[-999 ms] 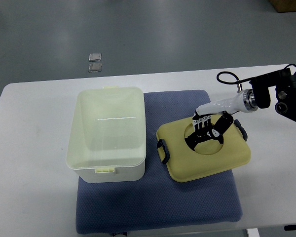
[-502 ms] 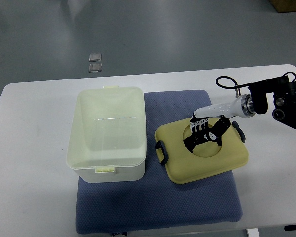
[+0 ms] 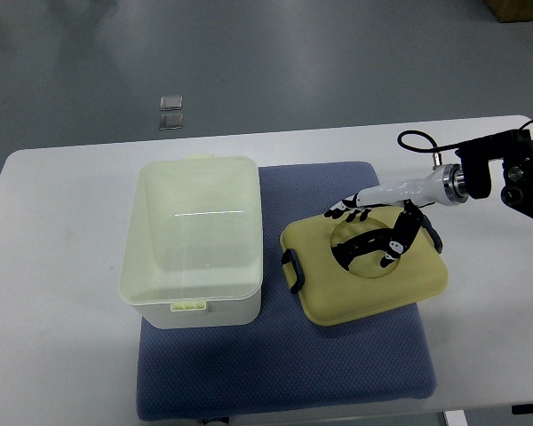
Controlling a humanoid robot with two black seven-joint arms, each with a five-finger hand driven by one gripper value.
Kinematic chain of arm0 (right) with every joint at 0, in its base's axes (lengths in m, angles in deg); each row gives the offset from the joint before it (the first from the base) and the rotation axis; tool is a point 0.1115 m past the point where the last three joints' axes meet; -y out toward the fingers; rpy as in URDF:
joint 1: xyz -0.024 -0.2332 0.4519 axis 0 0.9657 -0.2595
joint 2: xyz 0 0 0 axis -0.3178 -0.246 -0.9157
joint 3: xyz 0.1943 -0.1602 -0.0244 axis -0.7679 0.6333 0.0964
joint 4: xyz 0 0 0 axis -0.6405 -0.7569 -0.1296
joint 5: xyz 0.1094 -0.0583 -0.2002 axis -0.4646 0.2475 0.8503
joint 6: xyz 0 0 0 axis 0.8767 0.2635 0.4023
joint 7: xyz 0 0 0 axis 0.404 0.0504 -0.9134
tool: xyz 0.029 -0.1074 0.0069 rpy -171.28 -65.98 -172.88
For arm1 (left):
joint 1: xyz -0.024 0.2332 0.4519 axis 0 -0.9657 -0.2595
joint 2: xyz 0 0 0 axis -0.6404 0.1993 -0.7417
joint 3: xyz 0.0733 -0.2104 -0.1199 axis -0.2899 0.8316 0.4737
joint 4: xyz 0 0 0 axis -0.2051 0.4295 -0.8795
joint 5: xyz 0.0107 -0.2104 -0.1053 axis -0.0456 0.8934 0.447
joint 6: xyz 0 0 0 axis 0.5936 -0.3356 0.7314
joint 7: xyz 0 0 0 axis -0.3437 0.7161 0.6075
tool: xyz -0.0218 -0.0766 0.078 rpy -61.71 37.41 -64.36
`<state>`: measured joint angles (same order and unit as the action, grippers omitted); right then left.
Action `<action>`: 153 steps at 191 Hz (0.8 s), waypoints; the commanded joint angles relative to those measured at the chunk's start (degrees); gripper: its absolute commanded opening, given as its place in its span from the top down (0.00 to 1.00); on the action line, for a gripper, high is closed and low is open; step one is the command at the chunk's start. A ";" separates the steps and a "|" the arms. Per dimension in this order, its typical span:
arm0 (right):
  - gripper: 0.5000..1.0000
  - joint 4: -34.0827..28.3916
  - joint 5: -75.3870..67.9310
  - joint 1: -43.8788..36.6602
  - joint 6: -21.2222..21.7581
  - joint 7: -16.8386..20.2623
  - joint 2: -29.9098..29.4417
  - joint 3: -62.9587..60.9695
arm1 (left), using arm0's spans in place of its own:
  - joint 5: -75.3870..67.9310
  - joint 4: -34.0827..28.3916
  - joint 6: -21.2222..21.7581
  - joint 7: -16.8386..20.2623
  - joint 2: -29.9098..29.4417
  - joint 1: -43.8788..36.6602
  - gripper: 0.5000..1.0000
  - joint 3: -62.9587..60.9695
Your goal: Open white storage box with right hand
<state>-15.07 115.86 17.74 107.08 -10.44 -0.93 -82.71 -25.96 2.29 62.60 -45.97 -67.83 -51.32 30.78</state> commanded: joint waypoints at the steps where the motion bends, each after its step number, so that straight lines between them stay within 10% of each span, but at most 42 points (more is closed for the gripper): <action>1: 0.10 -0.02 -2.66 -0.06 0.05 0.08 0.52 -2.56 | 0.03 -0.06 0.00 0.00 0.00 0.00 0.00 0.00; 84: 0.10 4.02 -10.84 -0.94 0.05 0.17 -1.41 -15.39 | 0.03 -0.06 0.00 0.00 0.00 0.00 0.00 -0.09; 153: 0.10 19.84 -53.45 3.81 -2.77 0.35 -9.50 -22.43 | -0.14 0.20 0.00 0.00 0.00 0.00 0.00 -0.09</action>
<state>0.31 74.67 19.71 106.98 -10.15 -8.23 -104.97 -25.98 2.31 62.60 -45.97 -67.83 -51.31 30.55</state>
